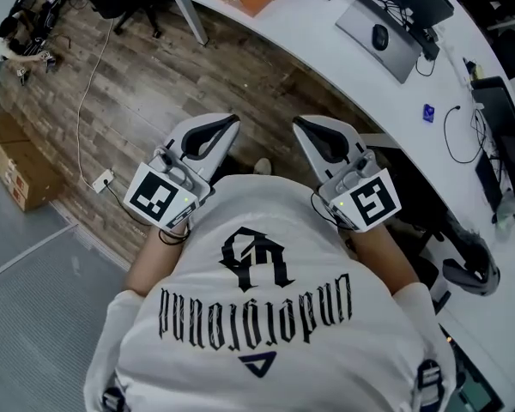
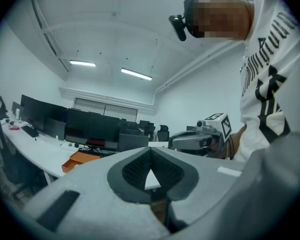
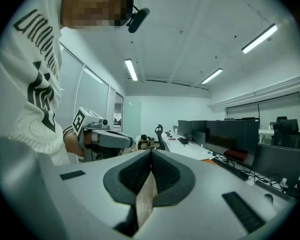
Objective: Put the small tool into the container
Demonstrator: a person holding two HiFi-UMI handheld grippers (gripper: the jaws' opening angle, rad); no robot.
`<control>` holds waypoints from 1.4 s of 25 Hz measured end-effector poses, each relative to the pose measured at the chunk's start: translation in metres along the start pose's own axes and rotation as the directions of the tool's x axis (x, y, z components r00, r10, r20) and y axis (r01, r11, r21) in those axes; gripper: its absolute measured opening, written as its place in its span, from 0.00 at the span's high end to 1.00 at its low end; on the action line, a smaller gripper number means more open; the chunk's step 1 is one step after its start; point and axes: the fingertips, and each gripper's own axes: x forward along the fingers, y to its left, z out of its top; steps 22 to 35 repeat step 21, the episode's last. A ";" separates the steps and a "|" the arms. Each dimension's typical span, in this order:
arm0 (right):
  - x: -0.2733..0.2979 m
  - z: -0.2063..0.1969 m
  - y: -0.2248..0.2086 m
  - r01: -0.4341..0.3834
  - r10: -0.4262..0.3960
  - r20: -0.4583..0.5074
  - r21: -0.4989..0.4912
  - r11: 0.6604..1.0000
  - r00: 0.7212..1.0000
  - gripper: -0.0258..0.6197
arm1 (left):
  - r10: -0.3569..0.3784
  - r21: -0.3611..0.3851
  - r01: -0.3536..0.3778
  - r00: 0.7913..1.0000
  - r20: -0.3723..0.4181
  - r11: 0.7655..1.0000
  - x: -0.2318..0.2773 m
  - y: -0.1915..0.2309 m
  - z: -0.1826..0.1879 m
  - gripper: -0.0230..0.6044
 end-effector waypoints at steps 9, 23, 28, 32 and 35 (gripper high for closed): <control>-0.021 -0.007 -0.010 -0.030 0.030 0.007 0.016 0.999 1.000 0.94 | 0.026 0.009 -0.026 1.000 -0.007 1.000 0.016 -0.021 0.001 0.94; -0.031 -0.010 -0.023 -0.023 0.023 0.005 0.027 0.999 1.000 0.94 | 0.012 0.005 -0.012 1.000 -0.016 1.000 0.033 -0.028 -0.001 0.94; -0.031 -0.010 -0.023 -0.023 0.023 0.005 0.027 0.999 1.000 0.94 | 0.012 0.005 -0.012 1.000 -0.016 1.000 0.033 -0.028 -0.001 0.94; -0.031 -0.010 -0.023 -0.023 0.023 0.005 0.027 0.999 1.000 0.94 | 0.012 0.005 -0.012 1.000 -0.016 1.000 0.033 -0.028 -0.001 0.94; -0.031 -0.010 -0.023 -0.023 0.023 0.005 0.027 0.999 1.000 0.94 | 0.012 0.005 -0.012 1.000 -0.016 1.000 0.033 -0.028 -0.001 0.94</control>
